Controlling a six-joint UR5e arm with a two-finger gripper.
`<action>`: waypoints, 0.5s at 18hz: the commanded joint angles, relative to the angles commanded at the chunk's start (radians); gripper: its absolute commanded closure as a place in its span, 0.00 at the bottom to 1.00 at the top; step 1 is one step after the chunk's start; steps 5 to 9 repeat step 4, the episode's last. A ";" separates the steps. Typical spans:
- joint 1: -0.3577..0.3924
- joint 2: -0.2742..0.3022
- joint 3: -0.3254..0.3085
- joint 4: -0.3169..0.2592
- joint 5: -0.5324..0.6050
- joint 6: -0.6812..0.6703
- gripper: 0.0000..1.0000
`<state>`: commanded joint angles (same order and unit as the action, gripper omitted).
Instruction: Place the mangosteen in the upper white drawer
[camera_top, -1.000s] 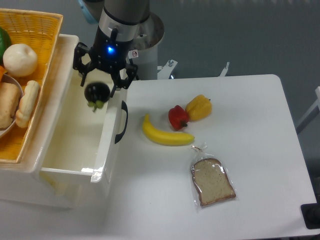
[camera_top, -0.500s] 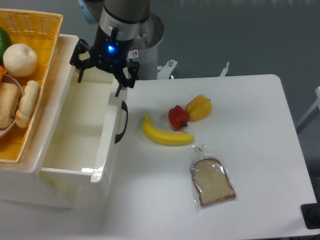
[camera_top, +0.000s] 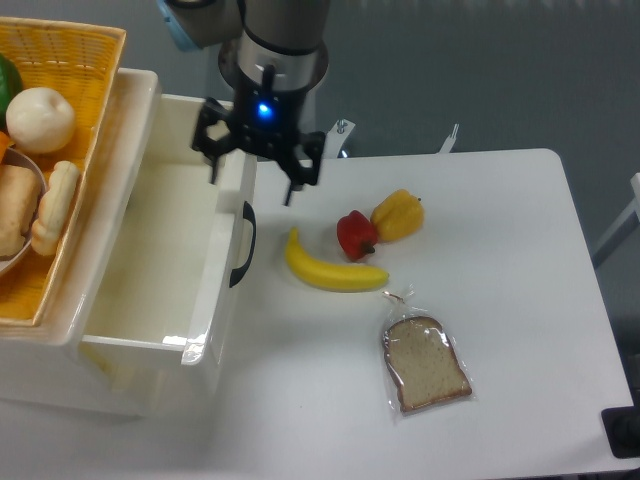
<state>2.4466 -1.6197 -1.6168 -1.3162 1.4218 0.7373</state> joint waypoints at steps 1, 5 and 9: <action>0.015 -0.015 0.000 0.000 0.018 0.038 0.00; 0.049 -0.043 0.000 0.005 0.063 0.077 0.00; 0.049 -0.043 0.000 0.005 0.063 0.077 0.00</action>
